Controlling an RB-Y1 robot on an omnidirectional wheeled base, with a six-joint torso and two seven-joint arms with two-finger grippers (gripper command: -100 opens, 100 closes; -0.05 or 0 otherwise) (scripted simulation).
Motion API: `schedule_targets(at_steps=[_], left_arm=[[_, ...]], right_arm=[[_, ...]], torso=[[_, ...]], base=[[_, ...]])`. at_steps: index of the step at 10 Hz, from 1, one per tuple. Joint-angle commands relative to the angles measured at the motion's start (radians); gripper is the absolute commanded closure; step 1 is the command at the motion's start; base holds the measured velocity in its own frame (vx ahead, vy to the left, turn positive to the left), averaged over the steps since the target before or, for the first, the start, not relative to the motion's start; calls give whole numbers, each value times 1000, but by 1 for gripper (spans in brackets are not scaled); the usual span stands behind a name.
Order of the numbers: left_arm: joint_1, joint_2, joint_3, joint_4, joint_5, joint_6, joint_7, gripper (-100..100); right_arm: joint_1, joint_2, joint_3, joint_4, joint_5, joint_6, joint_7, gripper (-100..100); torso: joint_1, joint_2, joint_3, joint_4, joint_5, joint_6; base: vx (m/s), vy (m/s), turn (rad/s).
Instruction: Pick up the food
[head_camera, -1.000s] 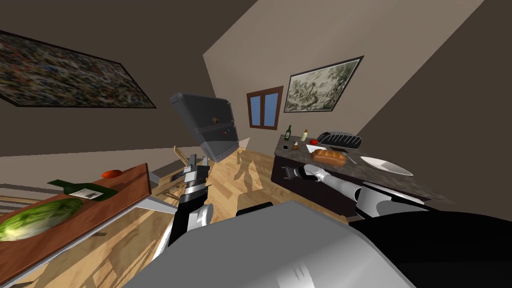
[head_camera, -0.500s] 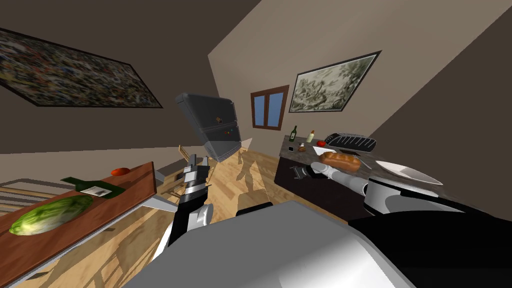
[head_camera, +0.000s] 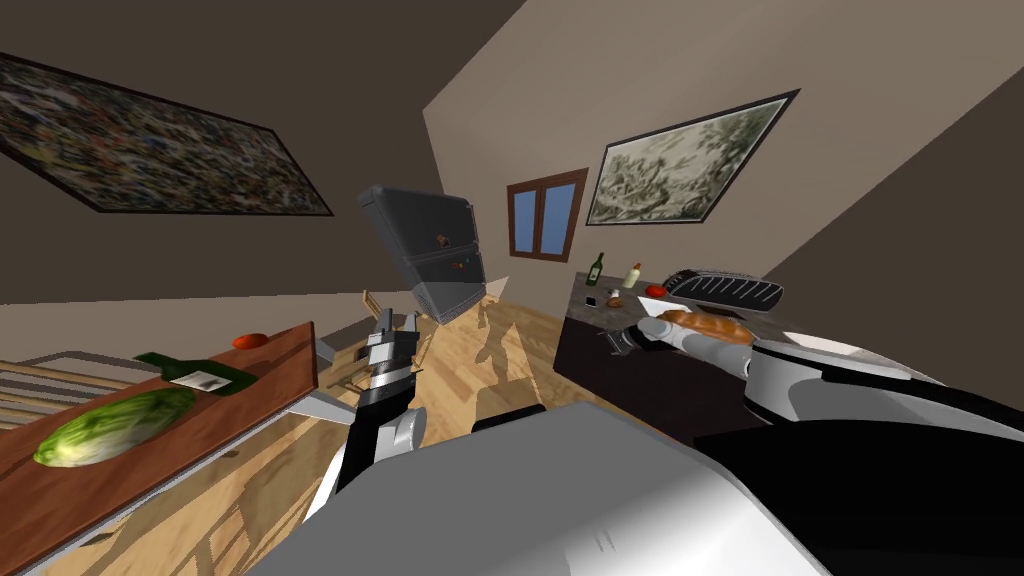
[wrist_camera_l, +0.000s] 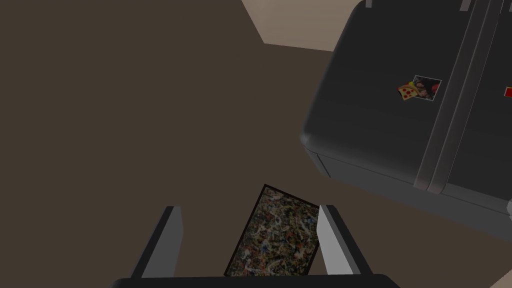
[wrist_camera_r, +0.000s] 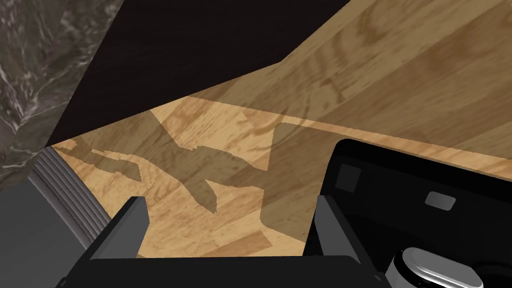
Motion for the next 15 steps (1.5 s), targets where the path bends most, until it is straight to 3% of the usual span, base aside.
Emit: schedule_targets(at_steps=[1,4,9,11,12,15], left_arm=[[0,0,0,0,0,0,0,0],[0,0,0,0,0,0,0,0],[0,0,0,0,0,0,0,0],[0,0,0,0,0,0,0,0],[0,0,0,0,0,0,0,0],[0,0,0,0,0,0,0,0]], right_arm=[[-9,-18,11,43,13,-1,14,-100],[-38,-96,61,150,63,-10,39,-100],[-49,-132,97,220,86,-14,49,-100],[-49,-132,97,220,86,-14,49,-100],[-50,-138,113,246,90,-13,49,-100],[-48,-139,124,262,90,-10,47,-100]], torso=[[0,0,0,0,0,0],[-2,-2,-1,0,0,0],[-7,0,0,0,-2,0],[-10,-4,-3,-1,-3,0],[-7,1,0,0,-2,1],[-13,-6,-4,-2,-4,0]], base=[[100,51,34],[139,21,60],[132,-49,49],[113,-75,17],[201,-93,97],[205,-168,77]])
